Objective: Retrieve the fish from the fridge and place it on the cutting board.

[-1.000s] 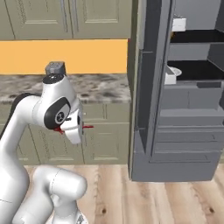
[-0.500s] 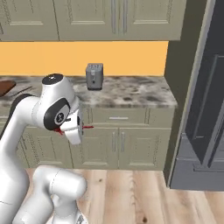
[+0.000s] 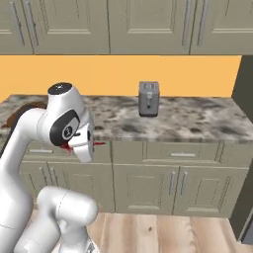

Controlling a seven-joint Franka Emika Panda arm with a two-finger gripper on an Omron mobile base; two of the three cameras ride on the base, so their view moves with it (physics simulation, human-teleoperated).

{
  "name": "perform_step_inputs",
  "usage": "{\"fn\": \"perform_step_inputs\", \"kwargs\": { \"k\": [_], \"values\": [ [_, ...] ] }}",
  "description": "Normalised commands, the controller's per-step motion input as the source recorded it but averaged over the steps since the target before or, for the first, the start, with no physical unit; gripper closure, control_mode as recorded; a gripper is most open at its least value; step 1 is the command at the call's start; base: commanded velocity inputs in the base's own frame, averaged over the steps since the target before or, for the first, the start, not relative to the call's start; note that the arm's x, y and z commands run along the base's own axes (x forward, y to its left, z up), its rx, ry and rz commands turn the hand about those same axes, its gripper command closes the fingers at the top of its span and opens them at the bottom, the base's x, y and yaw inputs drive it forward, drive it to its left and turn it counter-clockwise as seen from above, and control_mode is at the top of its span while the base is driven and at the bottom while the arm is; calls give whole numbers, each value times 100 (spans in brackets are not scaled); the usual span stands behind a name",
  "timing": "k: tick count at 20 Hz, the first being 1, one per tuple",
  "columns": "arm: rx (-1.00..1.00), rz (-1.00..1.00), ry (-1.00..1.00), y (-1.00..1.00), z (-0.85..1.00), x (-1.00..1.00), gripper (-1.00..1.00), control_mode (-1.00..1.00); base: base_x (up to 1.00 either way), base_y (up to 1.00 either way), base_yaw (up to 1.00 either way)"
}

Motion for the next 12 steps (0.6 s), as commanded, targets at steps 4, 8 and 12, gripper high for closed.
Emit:
{"fn": "perform_step_inputs", "kwargs": {
  "k": [4, 8, 12],
  "values": [
    [0, 0, 0, 0, 0, 0, 100, 100, 26, 96, 11],
    [0, 0, 0, 0, 0, 0, 100, 100, 36, 86, 13],
    [0, 0, 0, 0, 0, 0, 100, 100, 47, 68, 11]
  ]
}}
